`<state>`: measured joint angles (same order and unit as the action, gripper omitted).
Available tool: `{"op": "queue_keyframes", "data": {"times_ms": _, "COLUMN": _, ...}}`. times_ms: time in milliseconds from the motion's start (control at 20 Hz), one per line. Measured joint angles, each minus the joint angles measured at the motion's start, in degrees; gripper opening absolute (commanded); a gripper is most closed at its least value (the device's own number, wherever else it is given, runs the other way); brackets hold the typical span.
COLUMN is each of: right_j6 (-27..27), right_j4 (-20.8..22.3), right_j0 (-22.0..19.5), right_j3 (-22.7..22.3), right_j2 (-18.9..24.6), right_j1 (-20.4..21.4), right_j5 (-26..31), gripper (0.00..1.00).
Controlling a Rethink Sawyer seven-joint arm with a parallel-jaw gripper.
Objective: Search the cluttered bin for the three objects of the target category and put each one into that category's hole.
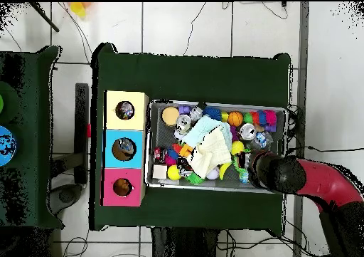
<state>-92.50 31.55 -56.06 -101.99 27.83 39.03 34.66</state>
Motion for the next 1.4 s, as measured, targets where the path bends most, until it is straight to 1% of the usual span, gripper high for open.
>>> {"op": "queue_keyframes", "data": {"times_ms": 50, "right_j6": 0.00, "right_j4": 0.27, "right_j0": 0.00, "right_j3": 0.61, "right_j2": 0.05, "right_j1": -0.34, "right_j5": 0.01, "gripper": 1.00}}
{"op": "queue_keyframes", "data": {"times_ms": 200, "right_j6": 0.00, "right_j4": 2.04, "right_j0": -0.30, "right_j3": 4.42, "right_j2": 0.65, "right_j1": -2.99, "right_j5": 0.01, "gripper": 1.00}}
{"op": "queue_keyframes", "data": {"times_ms": 300, "right_j6": 0.01, "right_j4": 2.47, "right_j0": -0.51, "right_j3": 5.57, "right_j2": 0.92, "right_j1": -3.96, "right_j5": 0.01, "gripper": 1.00}}
{"op": "queue_keyframes", "data": {"times_ms": 400, "right_j6": 0.04, "right_j4": 3.37, "right_j0": -1.15, "right_j3": 7.96, "right_j2": 1.56, "right_j1": -6.17, "right_j5": 0.01, "gripper": 1.00}}
{"op": "queue_keyframes", "data": {"times_ms": 700, "right_j6": 0.04, "right_j4": 4.59, "right_j0": -2.30, "right_j3": 10.87, "right_j2": 2.61, "right_j1": -9.01, "right_j5": 0.02, "gripper": 1.00}}
{"op": "queue_keyframes", "data": {"times_ms": 800, "right_j6": 0.04, "right_j4": 5.20, "right_j0": -2.46, "right_j3": 12.44, "right_j2": 2.91, "right_j1": -10.27, "right_j5": 0.02, "gripper": 1.00}}
{"op": "queue_keyframes", "data": {"times_ms": 950, "right_j6": 0.05, "right_j4": 5.76, "right_j0": -2.46, "right_j3": 13.57, "right_j2": 3.13, "right_j1": -11.28, "right_j5": 0.02, "gripper": 1.00}}
{"op": "queue_keyframes", "data": {"times_ms": 1100, "right_j6": 0.44, "right_j4": 7.00, "right_j0": -2.63, "right_j3": 15.69, "right_j2": 3.74, "right_j1": -13.55, "right_j5": 0.02, "gripper": 1.00}}
{"op": "queue_keyframes", "data": {"times_ms": 1400, "right_j6": 0.47, "right_j4": 8.29, "right_j0": -3.13, "right_j3": 16.43, "right_j2": 4.11, "right_j1": -15.49, "right_j5": 0.02, "gripper": 1.00}}
